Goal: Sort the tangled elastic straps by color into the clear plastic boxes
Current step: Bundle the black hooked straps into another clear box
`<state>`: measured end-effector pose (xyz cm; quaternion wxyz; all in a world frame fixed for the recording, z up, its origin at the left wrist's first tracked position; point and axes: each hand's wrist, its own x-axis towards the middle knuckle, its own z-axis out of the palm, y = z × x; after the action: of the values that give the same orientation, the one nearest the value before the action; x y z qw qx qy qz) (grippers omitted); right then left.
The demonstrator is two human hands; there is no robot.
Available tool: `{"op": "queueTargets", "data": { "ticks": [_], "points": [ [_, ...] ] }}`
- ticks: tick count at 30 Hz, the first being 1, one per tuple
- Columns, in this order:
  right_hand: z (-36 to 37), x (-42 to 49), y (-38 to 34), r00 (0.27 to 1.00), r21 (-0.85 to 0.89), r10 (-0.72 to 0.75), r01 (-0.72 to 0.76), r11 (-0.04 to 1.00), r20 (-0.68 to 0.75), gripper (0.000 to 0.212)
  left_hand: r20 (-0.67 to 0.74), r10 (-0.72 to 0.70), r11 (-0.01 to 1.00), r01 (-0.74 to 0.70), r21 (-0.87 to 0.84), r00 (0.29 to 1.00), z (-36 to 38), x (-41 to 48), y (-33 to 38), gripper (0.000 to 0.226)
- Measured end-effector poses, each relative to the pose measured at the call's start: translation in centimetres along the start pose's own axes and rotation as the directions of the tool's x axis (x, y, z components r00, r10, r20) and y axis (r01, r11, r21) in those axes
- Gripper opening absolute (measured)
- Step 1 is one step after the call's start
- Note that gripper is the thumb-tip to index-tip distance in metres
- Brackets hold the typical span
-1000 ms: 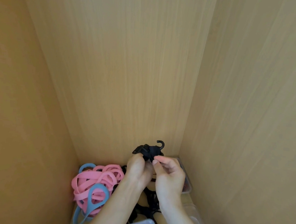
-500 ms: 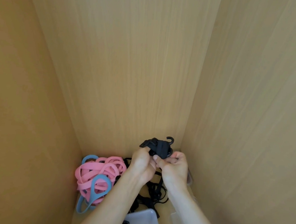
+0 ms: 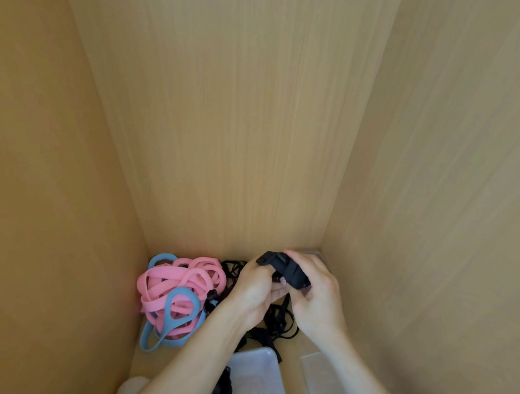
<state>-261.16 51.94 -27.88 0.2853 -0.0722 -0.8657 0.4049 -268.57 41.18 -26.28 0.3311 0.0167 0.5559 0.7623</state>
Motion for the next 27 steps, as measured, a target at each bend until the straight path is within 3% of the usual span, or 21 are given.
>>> {"op": "queueTargets", "data": {
  "ticks": [6,12,16,20,24,27],
  "points": [
    [0.8,-1.2,0.7,0.988,0.062,0.140,-0.144,0.988,0.066,0.061,0.040,-0.027,1.000,0.027,0.007,0.999,-2.7,-1.2,-1.5,0.028],
    [2.0,-3.5,1.0,0.969,0.098,0.224,-0.234,0.967,0.101,0.048,0.108,0.091,0.963,-0.115,0.245,0.990,-4.9,-3.8,-3.3,0.062],
    [3.3,-5.7,0.8,0.949,0.097,0.280,-0.295,0.951,0.143,0.054,0.077,0.172,0.908,-0.188,0.373,0.982,-6.1,-4.6,-4.9,0.058],
    [3.8,-8.4,0.6,0.919,0.038,0.272,-0.295,0.955,0.285,0.044,0.086,0.054,0.915,-0.084,0.395,0.995,-8.3,-5.6,-5.9,0.053],
    [3.0,-10.5,0.3,0.842,0.024,0.261,-0.309,0.951,0.473,0.039,0.046,-0.047,0.935,0.028,0.352,0.998,-9.8,-6.5,-7.5,0.052],
    [2.3,-11.8,0.4,0.832,-0.053,0.260,-0.270,0.961,0.491,0.034,0.079,-0.116,0.951,0.087,0.297,0.990,-10.1,-7.2,-7.9,0.047]
  ]
}}
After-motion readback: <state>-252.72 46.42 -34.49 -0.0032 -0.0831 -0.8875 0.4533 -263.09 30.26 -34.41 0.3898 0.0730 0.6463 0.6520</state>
